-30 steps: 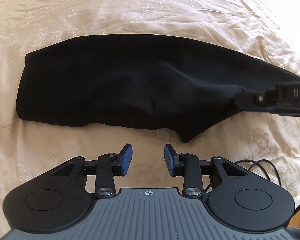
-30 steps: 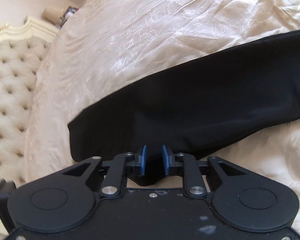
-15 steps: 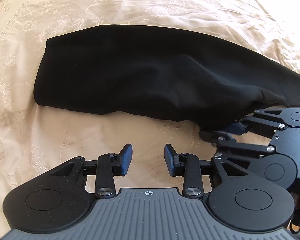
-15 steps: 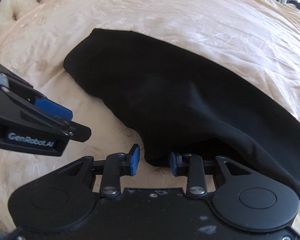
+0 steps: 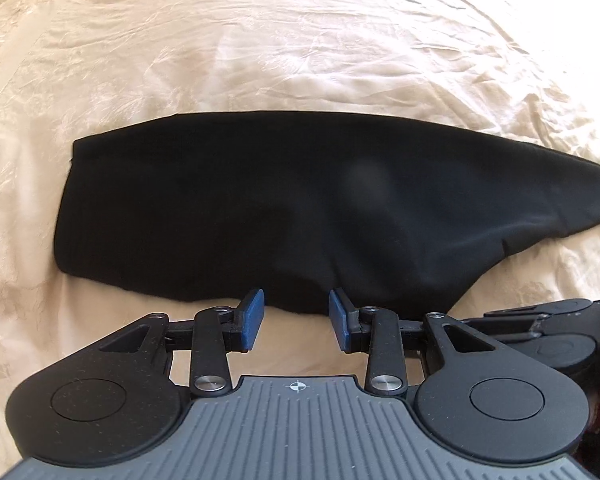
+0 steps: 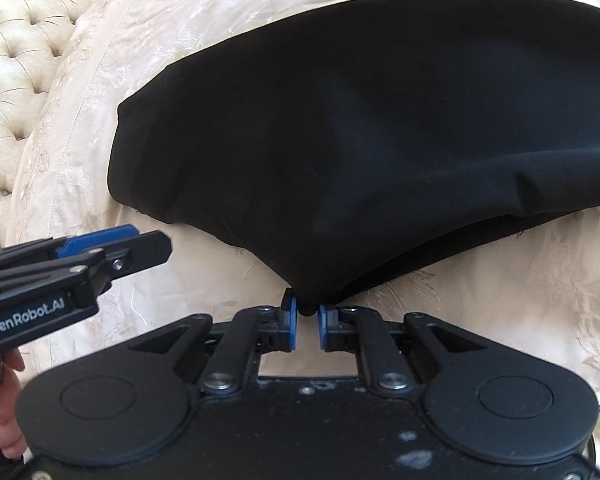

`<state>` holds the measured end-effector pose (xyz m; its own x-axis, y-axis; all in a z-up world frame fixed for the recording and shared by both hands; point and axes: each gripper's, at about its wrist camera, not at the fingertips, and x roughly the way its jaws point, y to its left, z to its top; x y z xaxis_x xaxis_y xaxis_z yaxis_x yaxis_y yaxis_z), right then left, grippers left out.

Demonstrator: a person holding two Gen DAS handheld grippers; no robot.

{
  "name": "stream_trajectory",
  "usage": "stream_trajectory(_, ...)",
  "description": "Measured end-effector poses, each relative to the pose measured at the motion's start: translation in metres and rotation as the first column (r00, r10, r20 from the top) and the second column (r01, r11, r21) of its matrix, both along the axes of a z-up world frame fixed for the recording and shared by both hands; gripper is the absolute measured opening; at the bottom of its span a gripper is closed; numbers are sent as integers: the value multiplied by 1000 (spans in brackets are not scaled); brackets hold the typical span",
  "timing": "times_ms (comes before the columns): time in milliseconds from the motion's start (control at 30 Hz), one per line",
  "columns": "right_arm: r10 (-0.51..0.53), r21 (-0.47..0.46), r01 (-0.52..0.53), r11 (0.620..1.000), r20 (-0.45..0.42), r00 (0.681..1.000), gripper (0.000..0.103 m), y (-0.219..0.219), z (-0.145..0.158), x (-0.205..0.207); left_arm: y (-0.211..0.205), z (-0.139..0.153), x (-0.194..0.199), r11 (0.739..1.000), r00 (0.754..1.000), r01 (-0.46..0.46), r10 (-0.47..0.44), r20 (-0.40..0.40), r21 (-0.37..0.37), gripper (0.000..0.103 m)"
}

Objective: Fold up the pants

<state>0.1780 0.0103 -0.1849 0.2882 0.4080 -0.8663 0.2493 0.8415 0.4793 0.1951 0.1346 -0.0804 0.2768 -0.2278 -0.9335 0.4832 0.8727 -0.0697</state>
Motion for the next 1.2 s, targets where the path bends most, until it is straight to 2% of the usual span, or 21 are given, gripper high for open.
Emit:
stream_trajectory(100,15,-19,-14,1000,18,1000,14,-1,5,-8,-19,-13,0,997,997,74,-74,12,-36,35)
stream_trajectory(167,7,-24,-7,1000,16,1000,14,2,4,-9,-31,-30,0,993,993,119,-119,12,-5,35)
stream_trajectory(233,10,-51,-9,999,17,1000,15,2,9,-15,-35,-51,4,989,991,136,-136,-20,52,35)
stream_trajectory(300,33,-85,-29,996,43,999,15,-1,22,-23,-32,-65,7,990,991,131,-128,-43,57,35)
stream_trajectory(400,71,-148,-52,988,123,990,15,-3,50,-34,-27,-65,12,992,990,127,-125,-61,27,35)
stream_trajectory(500,80,-223,-31,974,212,974,15,-3,68,-34,-22,-60,11,992,991,124,-123,-58,11,35)
stream_trajectory(567,51,-258,9,966,227,972,14,-5,65,-27,-17,-54,9,993,992,119,-118,-42,7,36)
stream_trajectory(700,0,-314,73,947,226,974,11,-7,41,-10,-12,-38,-6,992,992,128,-128,7,-15,36)
stream_trajectory(733,8,-330,62,942,208,978,11,-8,32,-9,-12,-35,-9,990,991,137,-136,15,-28,36)
stream_trajectory(800,24,-342,18,940,119,993,9,-9,6,0,-13,-30,-17,984,985,171,-169,30,-56,36)
stream_trajectory(867,10,-325,16,946,78,997,8,-11,-11,0,-18,-31,-26,969,971,238,-236,39,-67,36)
stream_trajectory(1000,-18,-293,38,955,71,997,6,-20,-10,-1,-31,-49,-40,943,942,333,-333,35,19,37)
stream_trajectory(1133,-20,-289,38,957,65,998,9,-22,-4,-1,-32,-76,-38,926,926,372,-365,-93,67,37)
stream_trajectory(1200,-39,-280,62,958,88,995,10,-26,5,-5,-28,-73,-42,923,927,375,-371,-61,80,37)
